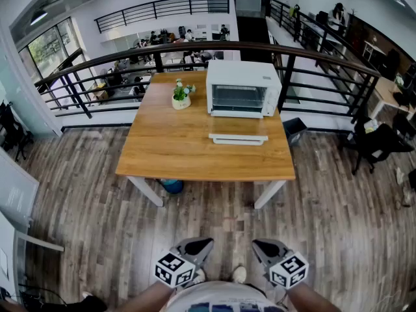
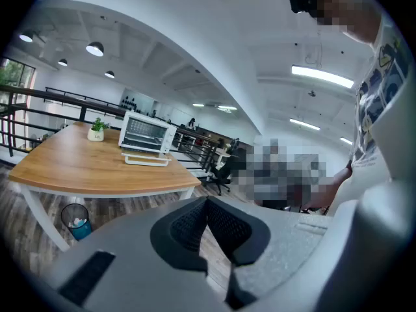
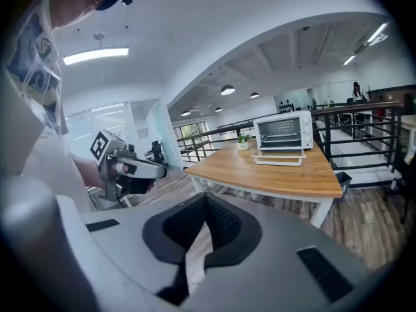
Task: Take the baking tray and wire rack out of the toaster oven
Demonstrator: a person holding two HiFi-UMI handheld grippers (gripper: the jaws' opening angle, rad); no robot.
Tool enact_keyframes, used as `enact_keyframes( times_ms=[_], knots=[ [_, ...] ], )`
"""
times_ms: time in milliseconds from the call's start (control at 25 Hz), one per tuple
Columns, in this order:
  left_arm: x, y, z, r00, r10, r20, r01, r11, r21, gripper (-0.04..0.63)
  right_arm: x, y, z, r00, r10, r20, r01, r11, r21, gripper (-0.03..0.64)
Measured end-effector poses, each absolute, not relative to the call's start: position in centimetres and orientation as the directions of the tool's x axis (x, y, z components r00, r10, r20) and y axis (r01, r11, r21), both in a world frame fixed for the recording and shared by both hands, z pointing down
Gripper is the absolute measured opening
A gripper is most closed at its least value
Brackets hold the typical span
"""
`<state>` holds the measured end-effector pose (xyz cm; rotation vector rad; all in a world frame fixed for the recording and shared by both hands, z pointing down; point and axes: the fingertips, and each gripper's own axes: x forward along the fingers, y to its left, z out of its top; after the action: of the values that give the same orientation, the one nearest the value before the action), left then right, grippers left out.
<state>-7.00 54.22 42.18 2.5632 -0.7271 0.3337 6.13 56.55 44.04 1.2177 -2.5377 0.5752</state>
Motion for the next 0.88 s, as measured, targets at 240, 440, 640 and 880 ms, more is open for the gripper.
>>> enact_keyframes(
  times_ms=[240,440,640,880],
  knots=[
    [-13.5,53.6,43.0,0.818,-0.447,0.362,-0.563,-0.749,0.348,0.003,0.5,55.6,44.8,-0.611,-0.685,0.397,-0.788,0.573,-0.226,-0.003],
    [-16.1,52.7,43.4,0.828,-0.443,0.344,-0.552,-0.75,0.364,0.003,-1.9,54.9,45.0,-0.579,-0.72,0.382,-0.815,0.528,-0.24,-0.003],
    [-16.9,50.7,44.2,0.842,-0.441,0.312,-0.537,-0.74,0.405,0.003,-1.9,54.3,45.5,-0.545,-0.757,0.36,-0.834,0.443,-0.329,0.0],
    [-14.1,45.9,44.7,0.86,-0.435,0.267,-0.509,-0.705,0.494,0.071,1.5,49.9,45.8,-0.519,-0.782,0.345,-0.841,0.393,-0.373,0.091]
  ],
)
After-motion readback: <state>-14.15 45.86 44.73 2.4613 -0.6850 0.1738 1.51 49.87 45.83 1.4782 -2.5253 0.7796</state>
